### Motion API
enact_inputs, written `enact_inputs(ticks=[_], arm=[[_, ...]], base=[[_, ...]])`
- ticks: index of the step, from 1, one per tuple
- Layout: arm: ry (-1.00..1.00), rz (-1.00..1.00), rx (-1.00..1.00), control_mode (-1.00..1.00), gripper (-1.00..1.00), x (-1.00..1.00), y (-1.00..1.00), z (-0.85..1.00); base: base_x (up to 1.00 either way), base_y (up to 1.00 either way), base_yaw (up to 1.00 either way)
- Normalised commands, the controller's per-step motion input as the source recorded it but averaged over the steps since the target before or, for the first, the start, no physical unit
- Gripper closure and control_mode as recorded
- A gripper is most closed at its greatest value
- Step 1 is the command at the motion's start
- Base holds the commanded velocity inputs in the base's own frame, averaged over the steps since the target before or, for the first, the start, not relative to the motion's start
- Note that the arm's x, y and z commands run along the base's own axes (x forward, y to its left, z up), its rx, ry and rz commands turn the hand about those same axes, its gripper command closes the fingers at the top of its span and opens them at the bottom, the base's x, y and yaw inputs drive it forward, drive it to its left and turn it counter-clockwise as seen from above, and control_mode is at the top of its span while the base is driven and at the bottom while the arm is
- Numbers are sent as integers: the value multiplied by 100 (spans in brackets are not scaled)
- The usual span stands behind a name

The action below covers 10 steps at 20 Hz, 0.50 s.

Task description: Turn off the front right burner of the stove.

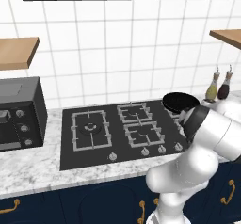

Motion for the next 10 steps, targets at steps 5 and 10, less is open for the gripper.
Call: enact_inputs(ticks=[5,10], arm=[[0,-60,19,-100,100,-6,0,12],[0,-67,10,-100,100,0,0,13]], base=[[0,0,0],[0,0,0]])
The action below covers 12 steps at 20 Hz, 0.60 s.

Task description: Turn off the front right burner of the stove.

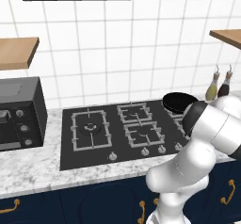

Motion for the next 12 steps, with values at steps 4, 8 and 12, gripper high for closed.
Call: enact_inputs(ticks=[4,8,12], arm=[[2,-73,4,-100,100,1,9,9],[10,-78,2,-100,100,10,8,6],[17,-82,3,-100,100,16,6,4]], base=[[0,0,0],[0,0,0],[0,0,0]])
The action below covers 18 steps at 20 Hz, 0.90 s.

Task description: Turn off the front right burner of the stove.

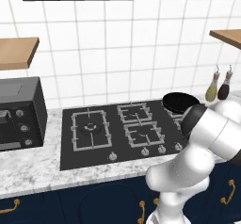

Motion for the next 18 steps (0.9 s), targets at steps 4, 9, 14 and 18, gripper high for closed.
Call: enact_inputs(ticks=[4,9,14,18], arm=[[20,-84,4,-100,100,13,6,3],[22,-86,4,-100,100,6,1,3],[20,-88,5,-100,100,5,0,0],[15,-91,5,-100,100,1,0,0]], base=[[0,0,0],[0,0,0],[0,0,0],[0,0,0]])
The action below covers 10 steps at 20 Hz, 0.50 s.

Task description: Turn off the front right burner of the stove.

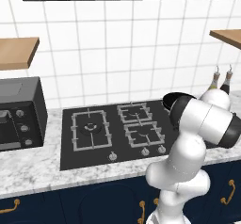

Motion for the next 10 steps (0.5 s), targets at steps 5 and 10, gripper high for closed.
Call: enact_inputs(ticks=[5,10], arm=[[3,-98,5,-100,100,0,0,0],[-4,-97,1,-100,100,0,0,0]], base=[[0,0,0],[0,0,0]])
